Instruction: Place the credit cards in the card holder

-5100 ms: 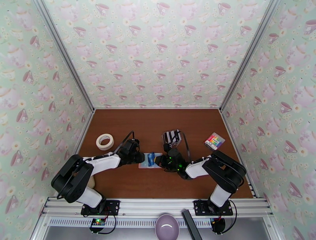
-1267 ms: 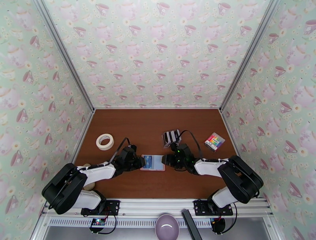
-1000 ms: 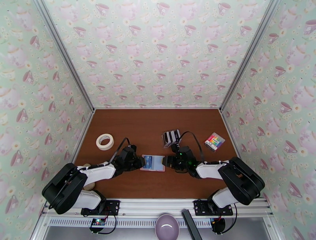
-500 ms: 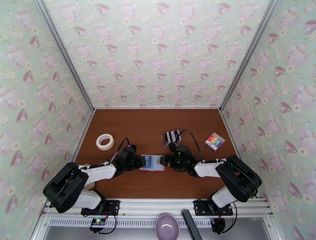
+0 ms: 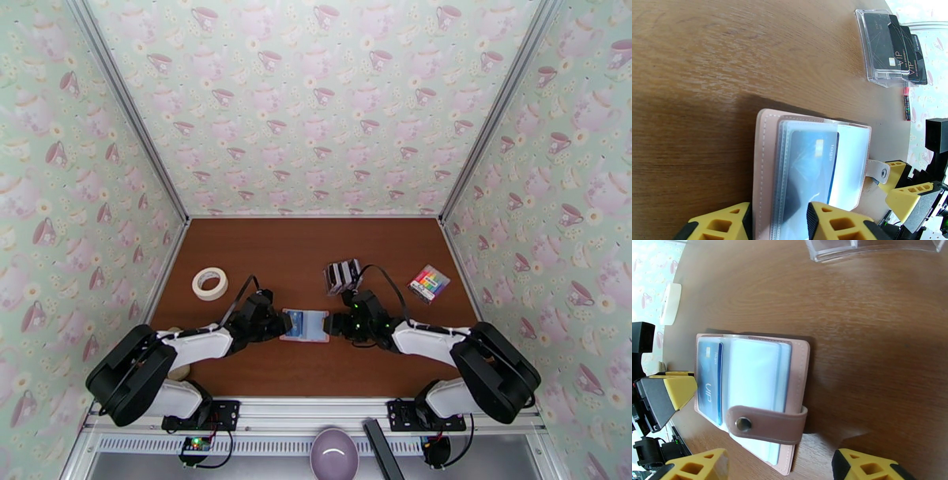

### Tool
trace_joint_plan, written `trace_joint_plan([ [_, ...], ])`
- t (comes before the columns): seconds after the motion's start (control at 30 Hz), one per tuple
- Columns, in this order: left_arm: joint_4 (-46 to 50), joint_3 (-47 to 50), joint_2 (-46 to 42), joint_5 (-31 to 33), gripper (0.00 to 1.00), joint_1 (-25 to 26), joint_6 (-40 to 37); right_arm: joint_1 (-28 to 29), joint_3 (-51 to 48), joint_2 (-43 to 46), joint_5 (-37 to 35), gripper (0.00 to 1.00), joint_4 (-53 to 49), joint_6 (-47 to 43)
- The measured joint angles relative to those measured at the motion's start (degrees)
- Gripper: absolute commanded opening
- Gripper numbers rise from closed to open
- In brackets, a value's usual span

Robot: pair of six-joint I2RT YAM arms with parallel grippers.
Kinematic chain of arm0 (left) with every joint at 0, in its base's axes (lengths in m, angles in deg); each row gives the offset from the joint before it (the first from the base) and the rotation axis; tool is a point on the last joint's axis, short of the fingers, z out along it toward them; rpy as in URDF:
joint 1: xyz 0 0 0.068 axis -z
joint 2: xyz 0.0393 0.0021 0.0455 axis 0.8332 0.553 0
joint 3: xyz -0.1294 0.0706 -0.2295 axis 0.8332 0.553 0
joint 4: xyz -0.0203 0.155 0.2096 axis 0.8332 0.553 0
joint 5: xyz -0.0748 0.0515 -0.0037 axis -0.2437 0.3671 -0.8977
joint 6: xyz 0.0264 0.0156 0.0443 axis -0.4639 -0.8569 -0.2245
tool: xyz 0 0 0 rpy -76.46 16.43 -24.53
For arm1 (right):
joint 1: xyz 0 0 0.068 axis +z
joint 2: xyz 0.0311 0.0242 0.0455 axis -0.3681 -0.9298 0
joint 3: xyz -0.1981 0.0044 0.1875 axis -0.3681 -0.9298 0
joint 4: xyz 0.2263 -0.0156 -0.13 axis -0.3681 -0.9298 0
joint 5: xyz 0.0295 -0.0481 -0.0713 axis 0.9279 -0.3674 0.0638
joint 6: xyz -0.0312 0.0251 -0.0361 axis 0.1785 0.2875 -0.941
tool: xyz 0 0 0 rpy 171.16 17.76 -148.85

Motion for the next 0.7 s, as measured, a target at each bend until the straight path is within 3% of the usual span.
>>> trace_joint_plan([
  [0.7,-1.9,0.4,0.8,0.0,0.42,0.3,0.4,3.2,9.0,-7.9,-2.1,0.75,-4.0,-2.3],
])
